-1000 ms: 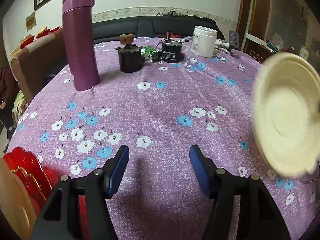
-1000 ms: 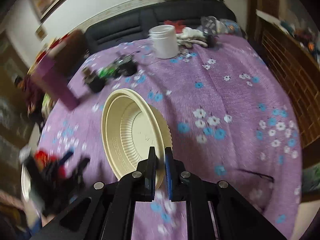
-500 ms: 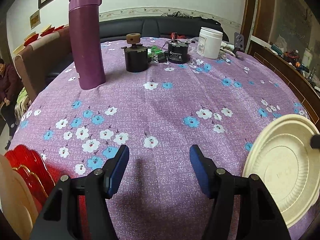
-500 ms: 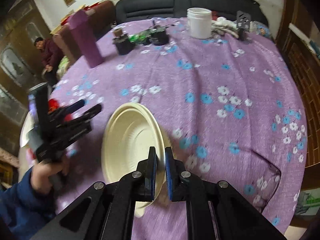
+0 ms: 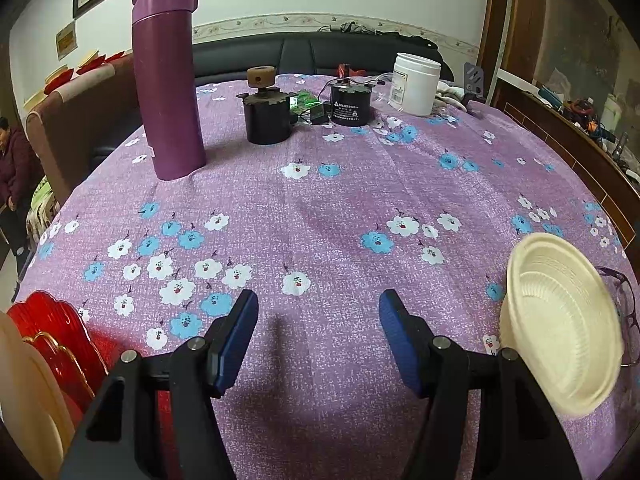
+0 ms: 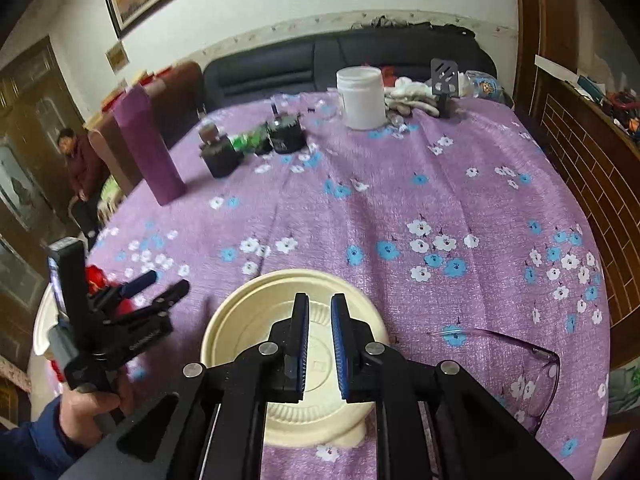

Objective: Organize plates and bowls
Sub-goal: 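Bring the beige bowl toward the left gripper while the left gripper grasps its rim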

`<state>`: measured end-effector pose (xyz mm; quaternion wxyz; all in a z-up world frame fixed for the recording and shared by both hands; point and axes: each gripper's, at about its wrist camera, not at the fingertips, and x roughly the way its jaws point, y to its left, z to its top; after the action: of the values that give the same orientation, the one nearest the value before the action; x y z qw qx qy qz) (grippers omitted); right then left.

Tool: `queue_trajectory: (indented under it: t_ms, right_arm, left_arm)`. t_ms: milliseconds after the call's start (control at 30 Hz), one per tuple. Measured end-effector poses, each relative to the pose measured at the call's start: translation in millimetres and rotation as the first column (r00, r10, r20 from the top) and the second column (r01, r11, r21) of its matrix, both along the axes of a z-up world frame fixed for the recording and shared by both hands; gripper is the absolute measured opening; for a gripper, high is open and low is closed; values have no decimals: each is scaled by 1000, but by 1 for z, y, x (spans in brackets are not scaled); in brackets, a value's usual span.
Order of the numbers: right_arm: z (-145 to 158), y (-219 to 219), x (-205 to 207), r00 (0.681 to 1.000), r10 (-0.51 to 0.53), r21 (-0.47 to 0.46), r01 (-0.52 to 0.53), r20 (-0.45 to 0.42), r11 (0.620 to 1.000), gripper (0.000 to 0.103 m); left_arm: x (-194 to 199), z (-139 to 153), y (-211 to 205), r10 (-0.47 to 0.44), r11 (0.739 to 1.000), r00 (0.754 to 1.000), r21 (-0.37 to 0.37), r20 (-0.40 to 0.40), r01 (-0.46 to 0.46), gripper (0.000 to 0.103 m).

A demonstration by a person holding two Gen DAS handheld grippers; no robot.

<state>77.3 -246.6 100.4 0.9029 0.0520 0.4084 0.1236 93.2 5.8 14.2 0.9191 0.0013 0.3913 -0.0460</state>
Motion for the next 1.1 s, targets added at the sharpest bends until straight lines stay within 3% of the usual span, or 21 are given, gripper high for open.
queue_trajectory:
  t_ms: [200, 367, 500, 633, 833, 1100]
  right_arm:
    - [0, -22, -30, 998, -66, 126, 64, 14, 990, 14]
    - [-16, -37, -53, 985, -172, 169, 173, -23, 970, 35]
    - [-29, -44, -67, 977, -208, 234, 215, -56, 948, 35]
    - [-37, -47, -74, 972, -221, 246, 232, -75, 941, 35]
    - [-42, -54, -83, 968, -229, 295, 251, -106, 922, 35]
    - [-64, -43, -91, 968, -178, 379, 233, -174, 896, 35]
  left_arm:
    - [-1, 1, 0, -3, 1000, 1000, -5, 0, 3, 62]
    - [-2, 2, -1, -13, 1000, 1000, -13, -6, 13, 62]
    - [-3, 4, 1, -17, 999, 1000, -36, -7, 17, 62]
    - [-7, 11, 6, -53, 987, 998, -152, -35, 47, 62]
    - [-13, 32, -16, -158, 969, 987, -198, -43, 147, 62]
    - [25, 39, -60, -271, 944, 956, -224, -114, 241, 62]
